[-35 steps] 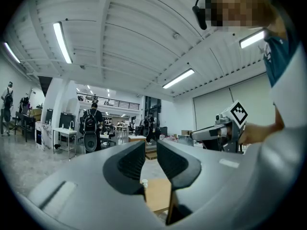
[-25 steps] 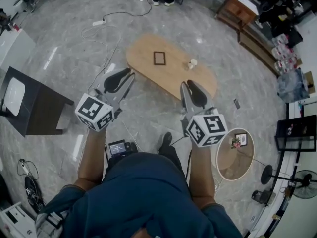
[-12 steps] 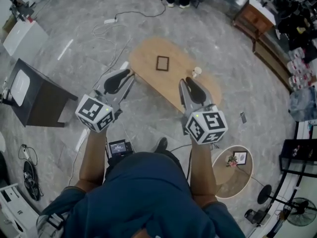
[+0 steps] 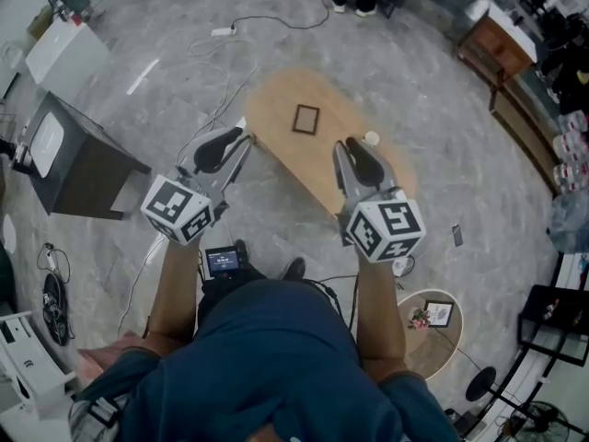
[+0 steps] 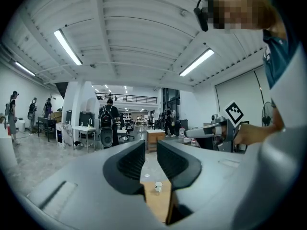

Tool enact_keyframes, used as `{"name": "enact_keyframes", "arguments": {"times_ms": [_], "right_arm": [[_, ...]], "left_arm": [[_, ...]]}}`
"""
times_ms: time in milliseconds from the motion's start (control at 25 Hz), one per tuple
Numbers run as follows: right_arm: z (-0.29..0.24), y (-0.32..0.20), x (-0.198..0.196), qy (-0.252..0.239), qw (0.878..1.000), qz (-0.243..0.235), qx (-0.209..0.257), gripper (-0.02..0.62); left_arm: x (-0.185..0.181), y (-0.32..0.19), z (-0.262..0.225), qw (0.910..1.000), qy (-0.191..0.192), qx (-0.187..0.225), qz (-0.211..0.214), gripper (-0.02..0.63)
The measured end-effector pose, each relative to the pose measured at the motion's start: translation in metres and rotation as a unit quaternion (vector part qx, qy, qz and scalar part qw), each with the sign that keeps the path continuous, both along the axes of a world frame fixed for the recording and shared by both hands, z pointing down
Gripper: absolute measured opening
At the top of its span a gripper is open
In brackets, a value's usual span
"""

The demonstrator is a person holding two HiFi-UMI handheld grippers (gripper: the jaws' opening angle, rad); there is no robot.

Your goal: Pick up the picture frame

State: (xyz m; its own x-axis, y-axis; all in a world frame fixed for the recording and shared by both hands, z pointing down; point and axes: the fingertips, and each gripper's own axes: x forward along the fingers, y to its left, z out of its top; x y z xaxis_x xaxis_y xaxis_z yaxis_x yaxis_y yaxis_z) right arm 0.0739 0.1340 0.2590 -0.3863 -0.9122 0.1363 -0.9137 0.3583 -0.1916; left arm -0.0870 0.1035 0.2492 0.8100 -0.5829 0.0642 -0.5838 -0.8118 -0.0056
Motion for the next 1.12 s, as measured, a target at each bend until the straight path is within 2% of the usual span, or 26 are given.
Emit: {"name": "enact_keyframes", "arguments": {"times_ms": [280, 840, 1120], "right_arm": [[0.01, -0.03, 0.009, 0.002, 1.0, 0.018, -0.016, 0.06], [0.004, -0.161, 0.014, 0.017, 0.993, 0.11, -0.027, 0.06], [0.003, -0.207, 0.014, 0.017, 0.988, 0.148, -0.03, 0.06]], "left_arm": [[0.012, -0.038, 0.007, 0.9998, 0.004, -0.007, 0.019, 0.074], [0.029, -0.204, -0.001, 0.9936, 0.022, -0.011, 0.111, 0.074], [0.038, -0.261, 0.005, 0.9879, 0.026, -0.022, 0.151, 0.072]]}}
